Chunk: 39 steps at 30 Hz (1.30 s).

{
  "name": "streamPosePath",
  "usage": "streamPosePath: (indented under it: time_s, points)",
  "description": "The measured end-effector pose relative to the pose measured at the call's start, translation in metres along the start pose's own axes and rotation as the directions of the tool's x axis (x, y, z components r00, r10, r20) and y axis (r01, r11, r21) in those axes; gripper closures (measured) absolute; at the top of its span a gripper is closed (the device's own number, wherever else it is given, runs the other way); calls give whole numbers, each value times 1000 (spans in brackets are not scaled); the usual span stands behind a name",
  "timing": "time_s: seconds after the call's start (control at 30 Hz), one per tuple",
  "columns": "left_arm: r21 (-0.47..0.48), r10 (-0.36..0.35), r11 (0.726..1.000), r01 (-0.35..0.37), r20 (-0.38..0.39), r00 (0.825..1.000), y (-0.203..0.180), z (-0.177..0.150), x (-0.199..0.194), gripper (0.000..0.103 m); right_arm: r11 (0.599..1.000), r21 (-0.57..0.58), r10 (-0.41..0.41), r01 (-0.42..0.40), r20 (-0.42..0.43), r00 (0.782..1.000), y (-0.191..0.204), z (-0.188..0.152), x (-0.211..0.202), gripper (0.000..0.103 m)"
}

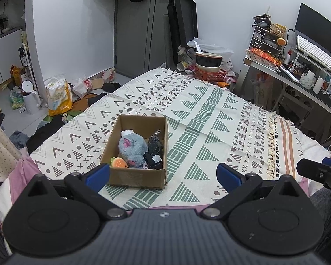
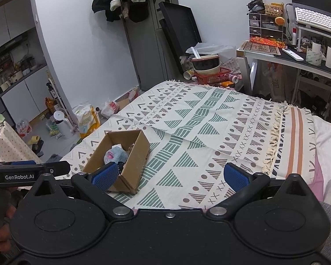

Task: Organize soft objects

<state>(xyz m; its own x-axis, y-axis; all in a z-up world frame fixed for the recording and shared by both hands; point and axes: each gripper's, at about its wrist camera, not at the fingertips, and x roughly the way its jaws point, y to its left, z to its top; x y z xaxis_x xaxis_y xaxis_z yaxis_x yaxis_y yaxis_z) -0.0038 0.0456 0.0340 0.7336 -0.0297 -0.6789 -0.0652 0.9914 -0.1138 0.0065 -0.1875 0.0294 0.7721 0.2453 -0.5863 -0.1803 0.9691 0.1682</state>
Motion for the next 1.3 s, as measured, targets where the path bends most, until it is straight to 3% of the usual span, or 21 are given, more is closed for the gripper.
streamPosePath:
  time_s: [1.3]
  points:
    - [30,-1,1000,1,-4,1000,-9,-4,1,1,1000,20,-9,10,-19,1000,-9,-3,3,0]
